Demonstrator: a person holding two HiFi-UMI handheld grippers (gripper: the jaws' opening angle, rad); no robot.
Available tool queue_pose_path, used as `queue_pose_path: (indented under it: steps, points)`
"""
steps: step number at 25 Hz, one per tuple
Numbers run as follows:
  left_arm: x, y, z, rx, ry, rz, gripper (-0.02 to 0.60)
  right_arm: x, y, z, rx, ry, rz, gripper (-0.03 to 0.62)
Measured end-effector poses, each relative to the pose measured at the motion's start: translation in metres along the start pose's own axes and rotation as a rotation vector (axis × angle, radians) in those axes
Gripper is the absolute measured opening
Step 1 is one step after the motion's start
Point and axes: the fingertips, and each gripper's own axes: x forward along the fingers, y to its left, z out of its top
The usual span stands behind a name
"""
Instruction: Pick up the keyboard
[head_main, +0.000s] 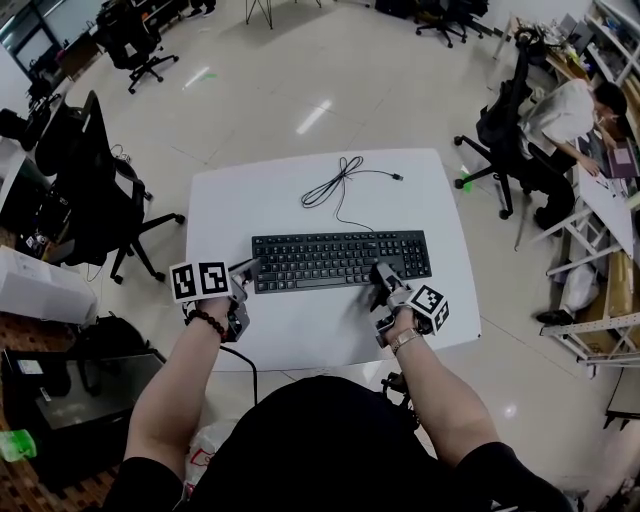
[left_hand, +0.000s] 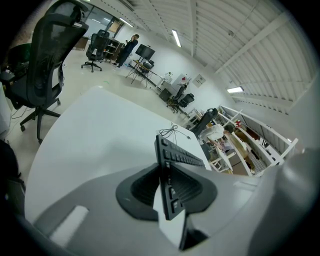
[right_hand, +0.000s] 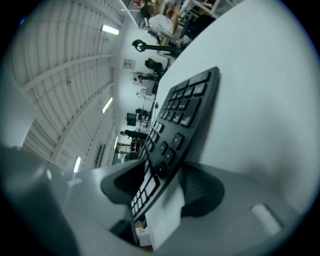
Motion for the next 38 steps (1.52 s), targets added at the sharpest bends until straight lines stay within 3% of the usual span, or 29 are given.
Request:
queue_pose_path:
  steps: [5,14,27,38]
  points:
    - [0.001,0.001,-0.002,0.002,0.001,0.002,0.075,0.003,-0.002,0.003,0.018,-0.025,0.011,0.167]
    - [0.0,0.001,-0.002,-0.024,-0.059,-0.038,0.086,-0.011,0.03,0.012,-0.14,-0.035,0.051,0.127]
    - [-0.032,-0.013,0.026,-0.017,-0.218,-0.148,0.086,-0.037,0.144,0.014,-0.416,-0.034,0.214,0.118]
    - [-0.057,-0.039,0.055,0.054,-0.306,-0.211,0.086,-0.061,0.203,0.015,-0.544,-0.075,0.304,0.118]
